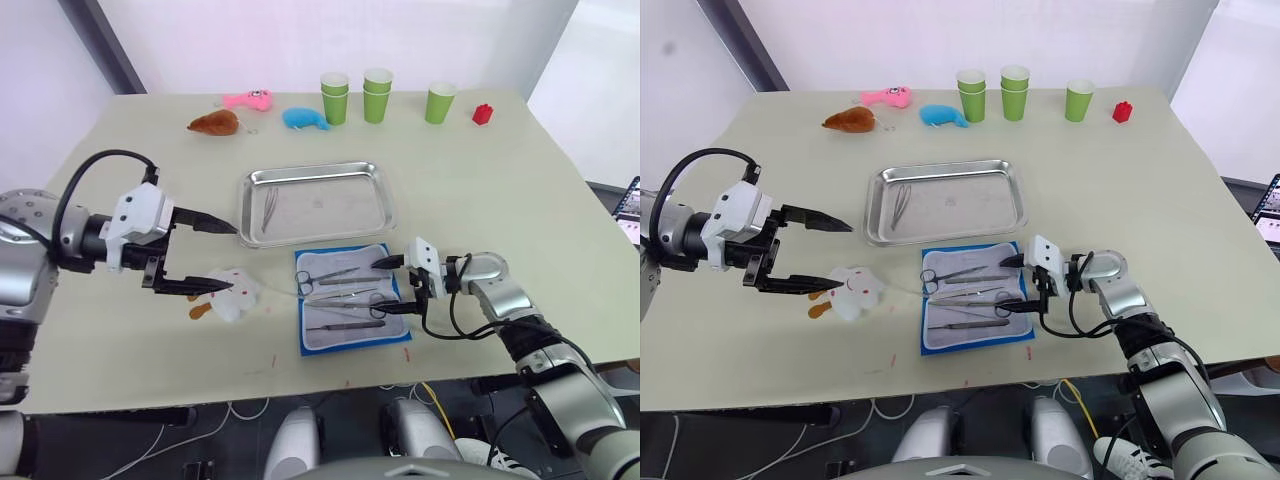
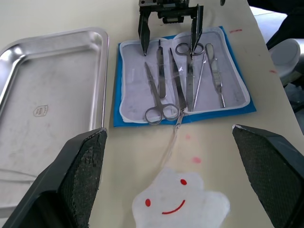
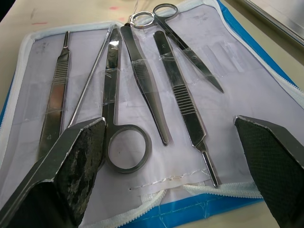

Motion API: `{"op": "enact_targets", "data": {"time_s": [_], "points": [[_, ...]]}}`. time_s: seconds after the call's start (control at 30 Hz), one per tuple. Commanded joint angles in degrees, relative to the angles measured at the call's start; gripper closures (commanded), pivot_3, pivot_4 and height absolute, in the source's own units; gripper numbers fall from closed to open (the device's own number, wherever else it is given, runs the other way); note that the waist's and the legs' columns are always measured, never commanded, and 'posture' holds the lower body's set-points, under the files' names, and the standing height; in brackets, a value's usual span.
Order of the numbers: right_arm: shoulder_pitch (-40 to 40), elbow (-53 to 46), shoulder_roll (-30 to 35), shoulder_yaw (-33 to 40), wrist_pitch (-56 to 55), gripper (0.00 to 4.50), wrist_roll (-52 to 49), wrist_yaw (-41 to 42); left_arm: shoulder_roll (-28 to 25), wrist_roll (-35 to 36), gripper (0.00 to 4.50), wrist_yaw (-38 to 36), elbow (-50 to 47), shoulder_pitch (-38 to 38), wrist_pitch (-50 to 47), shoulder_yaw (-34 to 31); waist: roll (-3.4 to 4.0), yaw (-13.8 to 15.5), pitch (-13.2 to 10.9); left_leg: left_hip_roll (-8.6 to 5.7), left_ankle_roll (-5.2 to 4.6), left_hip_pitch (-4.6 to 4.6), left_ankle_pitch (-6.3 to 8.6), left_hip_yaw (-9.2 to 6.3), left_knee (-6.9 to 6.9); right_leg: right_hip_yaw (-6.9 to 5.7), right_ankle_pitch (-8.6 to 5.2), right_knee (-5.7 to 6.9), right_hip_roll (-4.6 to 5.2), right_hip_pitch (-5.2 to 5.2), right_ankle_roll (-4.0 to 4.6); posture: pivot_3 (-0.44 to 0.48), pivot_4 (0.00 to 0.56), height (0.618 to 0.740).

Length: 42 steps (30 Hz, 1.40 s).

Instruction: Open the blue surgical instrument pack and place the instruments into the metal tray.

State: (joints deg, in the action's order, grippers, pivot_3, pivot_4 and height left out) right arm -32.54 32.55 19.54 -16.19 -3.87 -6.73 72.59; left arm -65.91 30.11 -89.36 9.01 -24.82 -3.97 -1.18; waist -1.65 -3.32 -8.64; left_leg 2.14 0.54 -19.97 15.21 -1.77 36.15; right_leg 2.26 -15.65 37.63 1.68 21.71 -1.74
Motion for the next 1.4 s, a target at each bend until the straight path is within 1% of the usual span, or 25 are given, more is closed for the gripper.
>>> {"op": "enact_targets", "data": {"time_s": [0.03, 0.1, 0.3, 0.33, 0.37, 0.43, 0.47, 0.5, 0.77, 1.03, 1.2, 1.4], "points": [[5.09, 5.74, 1.09, -5.89, 4.36, 0.00, 6.64, -0.52, 3.56, -2.93, 0.05, 0.64, -0.57, -1.37, 1.09, 1.13, 0.02, 0.03, -0.01, 0.00, 0.00, 0.00, 0.00, 0.04, 0.00, 0.01, 0.00, 0.01, -0.05, -0.01, 0.00, 0.000, 0.150, 0.740], [5.13, 5.63, 1.09, -5.85, 4.44, 0.00, 6.62, -0.65, 6.25, -5.64, 0.05, 3.53, -0.57, -1.81, 1.10, 2.21, -0.03, 0.06, -0.01, 0.00, 0.00, 0.00, 0.00, 0.06, 0.00, 0.02, 0.00, 0.02, -0.24, -0.02, 0.00, 0.000, 0.150, 0.740], [5.15, 5.62, 1.09, -5.77, 4.52, 0.00, 6.62, -0.87, 13.82, -11.81, 0.05, 9.68, -0.07, -3.44, -0.26, 5.86, -0.04, 0.19, -0.01, 0.02, 0.00, -0.01, 0.00, 0.08, 0.00, 0.07, 0.02, 0.03, -0.33, -0.02, 0.00, 0.000, 0.150, 0.740], [5.17, 5.62, 1.12, -5.75, 4.50, 0.00, 6.61, -0.88, 14.84, -12.39, 0.56, 10.49, -0.09, -3.70, -0.80, 6.23, -0.05, 0.22, 0.00, 0.01, 0.00, 0.00, 0.00, 0.06, 0.00, 0.06, 0.02, 0.04, -0.33, -0.03, 0.00, 0.000, 0.150, 0.740], [5.16, 5.62, 1.12, -5.73, 4.51, 0.00, 6.60, -0.94, 15.82, -12.91, 0.86, 11.30, -0.11, -3.93, -1.10, 6.50, -0.05, 0.20, 0.00, 0.01, 0.00, 0.00, 0.00, 0.07, 0.00, 0.07, 0.02, 0.04, -0.34, -0.03, -0.01, 0.000, 0.150, 0.740], [5.16, 5.45, 1.17, -5.66, 4.66, 0.00, 6.56, -1.03, 18.93, -14.94, 1.74, 13.68, 0.12, -4.53, -1.16, 8.09, -0.04, 0.25, -0.01, 0.02, 0.00, 0.01, 0.00, 0.09, 0.00, 0.09, 0.02, 0.06, -0.36, -0.02, -0.01, 0.000, 0.150, 0.740], [5.15, 5.35, 1.23, -5.64, 4.73, 0.00, 6.52, -0.98, 19.94, -15.73, 2.40, 14.29, 0.33, -4.76, -1.15, 8.62, -0.05, 0.25, 0.00, 0.02, 0.00, 0.01, 0.00, 0.07, 0.00, 0.08, 0.02, 0.06, -0.36, -0.03, -0.01, 0.000, 0.150, 0.740], [5.13, 5.32, 1.27, -5.63, 4.74, 0.00, 6.52, -0.97, 20.93, -16.49, 2.56, 14.79, 0.79, -5.02, -1.14, 9.21, -0.07, 0.23, 0.00, 0.01, 0.00, 0.01, 0.00, 0.07, 0.00, 0.08, 0.02, 0.06, -0.37, -0.03, -0.01, 0.000, 0.150, 0.740], [5.09, 5.20, 1.45, -5.55, 4.75, 0.00, 6.50, -1.08, 26.63, -21.70, 2.56, 18.26, 4.77, -6.94, -0.84, 12.55, -0.16, 0.48, 0.07, 0.01, 0.00, 0.02, 0.00, 0.04, 0.00, 0.08, 0.04, 0.08, -0.55, -0.04, 0.02, 0.000, 0.150, 0.740], [5.35, 4.84, 1.33, -5.60, 4.88, 0.00, 6.46, -1.28, 30.38, -25.96, 2.56, 20.15, 9.15, -7.42, 1.03, 14.88, -0.17, 0.58, 0.15, 0.02, 0.00, 0.05, 0.00, 0.05, 0.01, 0.09, 0.07, 0.10, -0.60, -0.04, 0.06, 0.000, 0.150, 0.740], [5.48, 4.72, 1.43, -5.55, 4.96, 0.00, 6.41, -1.36, 31.11, -27.27, 2.56, 20.20, 10.54, -7.41, 1.59, 15.76, -0.14, 0.68, 0.18, 0.03, 0.00, 0.06, 0.00, 0.04, 0.01, 0.08, 0.08, 0.10, -0.62, -0.05, 0.08, 0.000, 0.150, 0.740], [5.48, 4.65, 1.47, -5.50, 5.04, 0.00, 6.42, -1.50, 30.13, -27.87, 2.56, 19.02, 10.35, -6.57, 1.37, 15.91, -0.10, 0.69, 0.20, 0.03, 0.00, 0.07, 0.00, 0.05, 0.01, 0.09, 0.08, 0.10, -0.62, -0.05, 0.08, 0.000, 0.150, 0.740]]}}
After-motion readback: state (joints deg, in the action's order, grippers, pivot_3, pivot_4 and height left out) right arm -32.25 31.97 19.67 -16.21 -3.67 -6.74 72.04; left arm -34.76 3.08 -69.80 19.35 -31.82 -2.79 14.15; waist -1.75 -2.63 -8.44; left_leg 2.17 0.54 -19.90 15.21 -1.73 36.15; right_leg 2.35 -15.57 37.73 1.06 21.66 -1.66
